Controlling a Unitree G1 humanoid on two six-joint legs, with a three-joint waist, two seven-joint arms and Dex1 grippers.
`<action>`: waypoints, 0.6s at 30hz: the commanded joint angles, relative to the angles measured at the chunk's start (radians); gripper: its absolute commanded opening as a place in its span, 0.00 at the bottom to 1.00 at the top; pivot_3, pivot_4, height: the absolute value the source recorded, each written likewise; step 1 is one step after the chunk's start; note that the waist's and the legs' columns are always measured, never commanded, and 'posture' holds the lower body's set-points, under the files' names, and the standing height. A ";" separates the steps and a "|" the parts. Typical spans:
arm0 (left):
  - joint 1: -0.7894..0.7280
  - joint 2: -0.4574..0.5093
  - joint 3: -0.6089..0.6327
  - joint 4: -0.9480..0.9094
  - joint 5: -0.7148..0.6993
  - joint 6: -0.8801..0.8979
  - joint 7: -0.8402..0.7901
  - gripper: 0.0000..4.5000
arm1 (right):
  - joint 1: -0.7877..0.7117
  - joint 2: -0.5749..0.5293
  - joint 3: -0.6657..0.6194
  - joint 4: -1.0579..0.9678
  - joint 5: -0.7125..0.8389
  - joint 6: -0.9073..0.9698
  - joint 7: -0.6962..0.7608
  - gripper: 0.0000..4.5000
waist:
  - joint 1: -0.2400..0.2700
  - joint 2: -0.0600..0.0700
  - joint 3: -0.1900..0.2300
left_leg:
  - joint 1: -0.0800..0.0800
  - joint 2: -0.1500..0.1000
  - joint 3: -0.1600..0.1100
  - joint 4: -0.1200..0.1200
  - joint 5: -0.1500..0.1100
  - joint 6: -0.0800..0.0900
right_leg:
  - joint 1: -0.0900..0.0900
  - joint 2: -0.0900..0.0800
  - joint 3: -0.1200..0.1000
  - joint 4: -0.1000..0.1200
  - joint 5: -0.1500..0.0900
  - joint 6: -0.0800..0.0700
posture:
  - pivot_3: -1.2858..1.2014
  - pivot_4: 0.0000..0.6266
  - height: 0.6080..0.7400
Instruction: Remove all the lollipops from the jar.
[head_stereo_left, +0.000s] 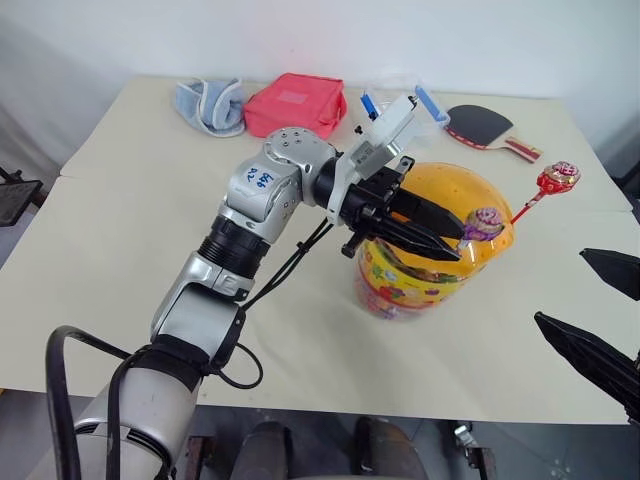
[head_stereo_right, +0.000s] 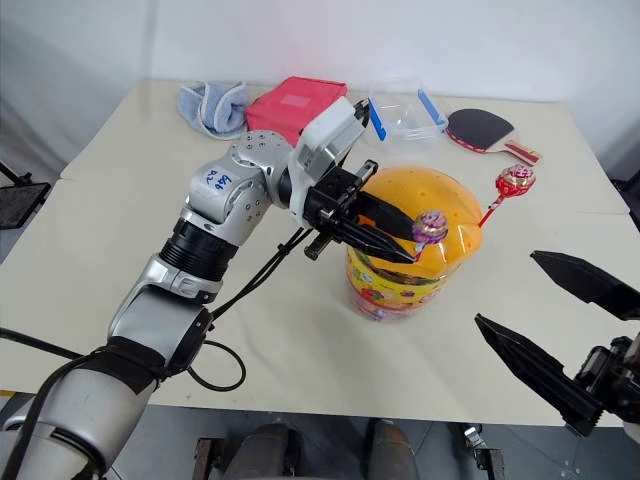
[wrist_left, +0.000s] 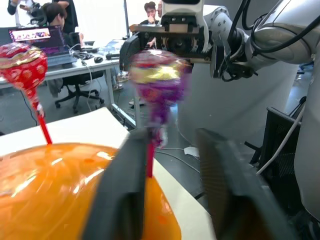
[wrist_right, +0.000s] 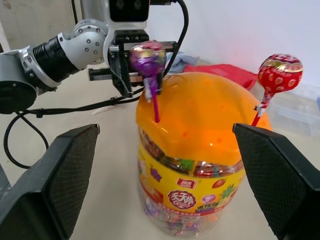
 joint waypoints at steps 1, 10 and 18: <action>-0.041 -0.025 0.027 -0.010 -0.011 0.024 -0.003 0.01 | 0.002 -0.013 -0.005 0.016 -0.002 -0.036 -0.009 1.00 | 0.000 0.000 0.000 | 0.000 0.000 0.000 0.000 0.000 0.000 | 0.000 0.000 0.000 0.000 0.000 0.000 | 0.52 0.24 1.00; -0.135 -0.042 0.159 0.073 -0.017 0.025 0.057 0.01 | -0.021 -0.037 0.029 0.048 -0.039 -0.051 -0.010 1.00 | -0.002 0.000 0.000 | -0.001 0.000 0.000 0.000 0.000 0.000 | -0.001 0.000 0.000 -0.001 0.000 0.000 | 0.52 0.24 1.00; -0.293 0.088 0.229 0.301 0.101 0.038 0.223 0.01 | -0.038 -0.059 0.029 0.076 -0.045 -0.040 0.007 1.00 | -0.004 0.000 0.000 | 0.000 0.000 0.000 -0.002 0.000 0.000 | -0.001 0.000 0.000 -0.001 0.000 0.000 | 0.52 0.24 1.00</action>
